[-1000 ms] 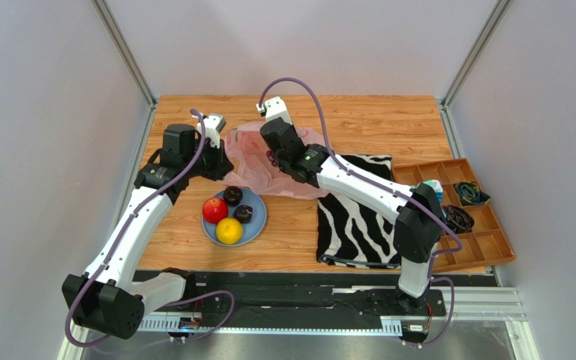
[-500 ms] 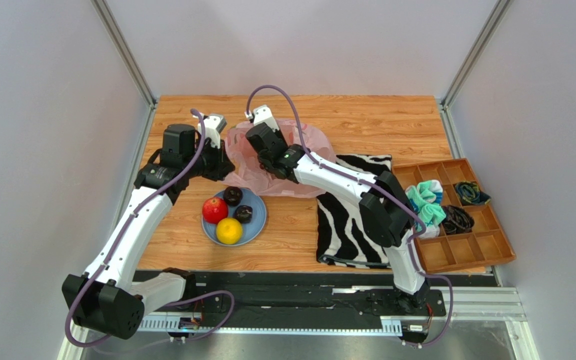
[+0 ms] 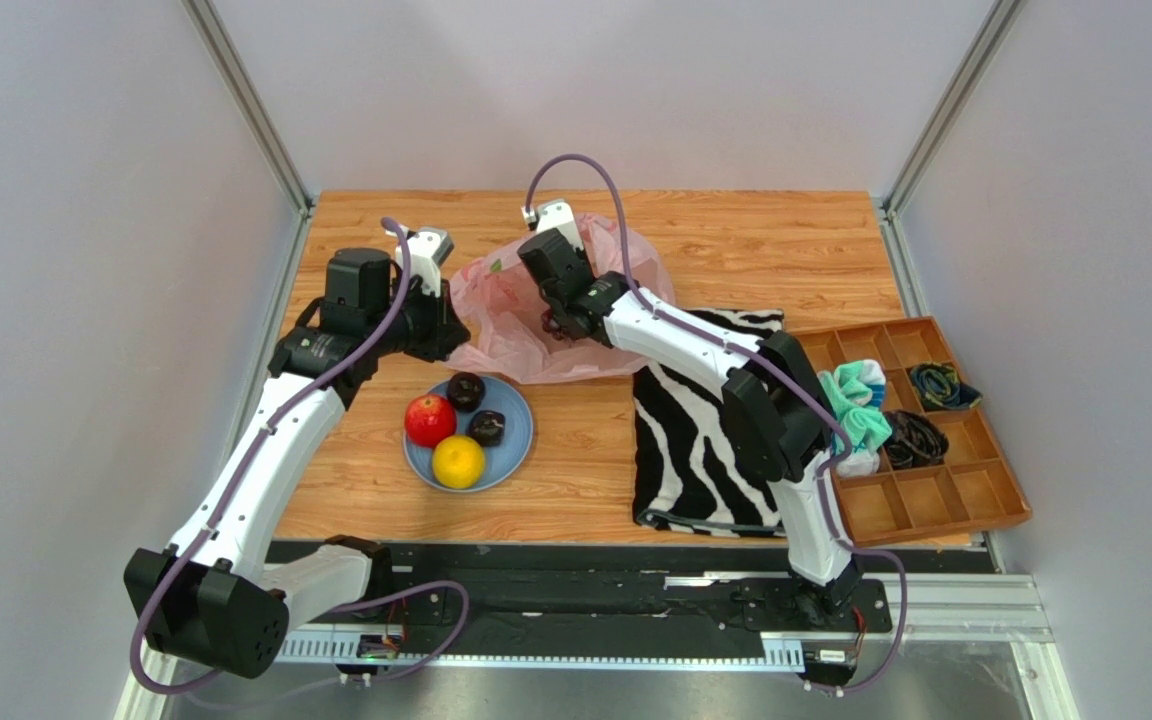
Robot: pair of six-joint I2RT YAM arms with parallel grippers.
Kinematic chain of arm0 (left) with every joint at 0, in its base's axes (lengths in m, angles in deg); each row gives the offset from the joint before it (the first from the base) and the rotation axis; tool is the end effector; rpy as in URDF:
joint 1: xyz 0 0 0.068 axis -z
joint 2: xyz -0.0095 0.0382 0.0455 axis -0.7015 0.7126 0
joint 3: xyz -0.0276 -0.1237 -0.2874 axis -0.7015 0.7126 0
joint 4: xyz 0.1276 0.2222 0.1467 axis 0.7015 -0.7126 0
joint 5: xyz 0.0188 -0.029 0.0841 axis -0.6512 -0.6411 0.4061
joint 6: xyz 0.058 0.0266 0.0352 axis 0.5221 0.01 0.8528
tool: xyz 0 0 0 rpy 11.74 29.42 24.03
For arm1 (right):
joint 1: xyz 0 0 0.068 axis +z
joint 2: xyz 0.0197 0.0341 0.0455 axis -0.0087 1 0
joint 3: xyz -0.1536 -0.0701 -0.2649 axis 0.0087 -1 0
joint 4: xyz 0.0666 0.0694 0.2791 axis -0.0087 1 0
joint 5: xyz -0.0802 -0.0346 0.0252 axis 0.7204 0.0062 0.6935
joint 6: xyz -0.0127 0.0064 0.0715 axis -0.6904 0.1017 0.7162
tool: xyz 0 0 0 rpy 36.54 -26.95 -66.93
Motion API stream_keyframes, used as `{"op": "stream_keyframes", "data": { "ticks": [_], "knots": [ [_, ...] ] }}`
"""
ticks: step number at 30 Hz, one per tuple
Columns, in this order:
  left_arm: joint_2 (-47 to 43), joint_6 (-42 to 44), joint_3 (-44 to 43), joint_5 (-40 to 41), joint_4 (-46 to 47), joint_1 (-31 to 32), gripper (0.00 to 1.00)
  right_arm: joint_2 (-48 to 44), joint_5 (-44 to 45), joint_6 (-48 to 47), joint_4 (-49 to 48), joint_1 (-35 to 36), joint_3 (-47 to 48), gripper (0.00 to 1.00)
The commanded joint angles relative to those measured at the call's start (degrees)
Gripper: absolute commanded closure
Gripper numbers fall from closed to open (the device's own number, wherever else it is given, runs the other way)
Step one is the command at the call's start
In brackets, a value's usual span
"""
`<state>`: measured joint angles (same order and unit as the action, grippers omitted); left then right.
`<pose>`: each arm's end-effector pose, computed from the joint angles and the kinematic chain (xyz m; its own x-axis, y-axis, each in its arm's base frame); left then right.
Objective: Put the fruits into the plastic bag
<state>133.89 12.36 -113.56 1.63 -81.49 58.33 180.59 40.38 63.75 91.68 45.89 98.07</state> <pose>0.2628 -0.0851 0.3646 -0.6211 0.0384 -0.7828 0.4166 0.8622 -0.2882 0.4089 0.3799 0.2663 -0.4832 -0.3433 -0.8054 -0.2393 0.9367 -0.2557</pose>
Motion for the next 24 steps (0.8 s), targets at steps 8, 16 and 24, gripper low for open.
{"op": "stream_keyframes", "data": {
  "ticks": [8,16,24],
  "knots": [
    [0.48,-0.55,-1.29,-0.79,0.71,-0.25,1.00,-0.82,-6.07,1.99,-1.08,-0.16,-0.28,0.43],
    [0.39,-0.64,-1.29,-0.79,0.71,-0.25,1.00,-3.98,-8.79,2.95,-2.48,-0.25,-2.74,0.46],
    [-0.57,-0.64,-1.11,0.00,0.89,-0.25,1.00,-15.48,-23.61,3.22,-8.53,-0.25,-10.46,0.49]
  ]
}}
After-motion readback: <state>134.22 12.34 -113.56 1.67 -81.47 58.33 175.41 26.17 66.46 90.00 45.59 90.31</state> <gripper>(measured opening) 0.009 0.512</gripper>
